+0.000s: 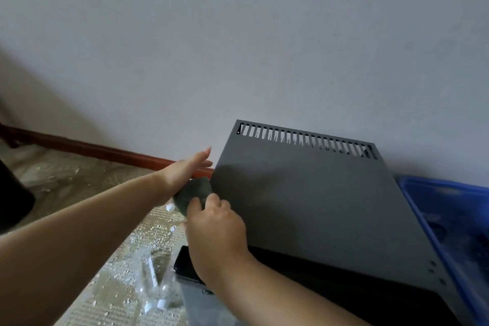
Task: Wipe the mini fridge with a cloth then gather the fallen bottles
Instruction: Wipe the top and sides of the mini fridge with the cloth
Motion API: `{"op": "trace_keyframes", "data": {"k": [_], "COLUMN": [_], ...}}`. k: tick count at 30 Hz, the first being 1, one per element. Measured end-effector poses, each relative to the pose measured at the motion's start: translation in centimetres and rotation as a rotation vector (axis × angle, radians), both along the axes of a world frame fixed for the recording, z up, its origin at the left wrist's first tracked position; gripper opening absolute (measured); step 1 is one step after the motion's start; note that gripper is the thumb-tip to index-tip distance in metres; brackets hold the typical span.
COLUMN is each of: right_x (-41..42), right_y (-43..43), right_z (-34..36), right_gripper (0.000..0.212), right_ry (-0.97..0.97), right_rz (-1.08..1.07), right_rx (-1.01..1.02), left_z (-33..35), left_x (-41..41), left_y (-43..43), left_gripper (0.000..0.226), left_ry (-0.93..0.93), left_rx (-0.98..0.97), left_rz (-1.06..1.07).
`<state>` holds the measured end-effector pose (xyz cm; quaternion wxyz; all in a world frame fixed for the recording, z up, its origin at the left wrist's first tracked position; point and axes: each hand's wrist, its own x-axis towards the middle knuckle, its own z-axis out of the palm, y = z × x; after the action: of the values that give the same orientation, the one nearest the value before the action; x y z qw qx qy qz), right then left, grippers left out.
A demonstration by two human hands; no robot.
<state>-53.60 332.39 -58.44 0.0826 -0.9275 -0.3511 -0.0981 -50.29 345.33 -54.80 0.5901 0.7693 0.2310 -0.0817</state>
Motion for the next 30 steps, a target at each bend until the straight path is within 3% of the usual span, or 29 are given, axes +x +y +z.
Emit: {"op": "trace_keyframes", "data": {"k": [7,11,17,23,26,28,30], "right_x": [-1.4,-2.9,-5.6,-7.5,-6.8,-6.6,-6.3], "right_y": [2.0,3.3,6.2,5.3,3.8,2.4,0.6], "right_z": [0.7,2.2,3.1,2.7,1.7,1.0,0.4], "right_gripper": [0.045,0.026,0.035,0.069,0.057,0.034,0.033], "right_ry": [0.032,0.13,0.267,0.041,0.036,0.02,0.016], "right_rz": [-0.006,0.041,-0.028,-0.277,-0.403,-0.458,-0.479], "right_rx": [-0.023,-0.013,0.108,-0.045,-0.061,-0.049,0.017], "left_z": [-0.8,-0.5,1.5,2.3,1.8,1.2,0.2], "left_x": [-1.3,-1.0,0.5,0.6,0.0,-0.3,-0.2], "left_y": [2.4,3.8,5.0,3.7,1.7,0.2,-1.2], "left_gripper": [0.055,0.052,0.049,0.048,0.045,0.041,0.042], "left_ry": [-0.106,-0.148,-0.215,-0.309,-0.36,-0.404,-0.458], "left_rx": [0.157,0.203,0.356,0.322,0.261,0.271,0.341], "left_rz": [-0.124,-0.238,-0.483,-0.579,-0.603,-0.662,-0.743]}}
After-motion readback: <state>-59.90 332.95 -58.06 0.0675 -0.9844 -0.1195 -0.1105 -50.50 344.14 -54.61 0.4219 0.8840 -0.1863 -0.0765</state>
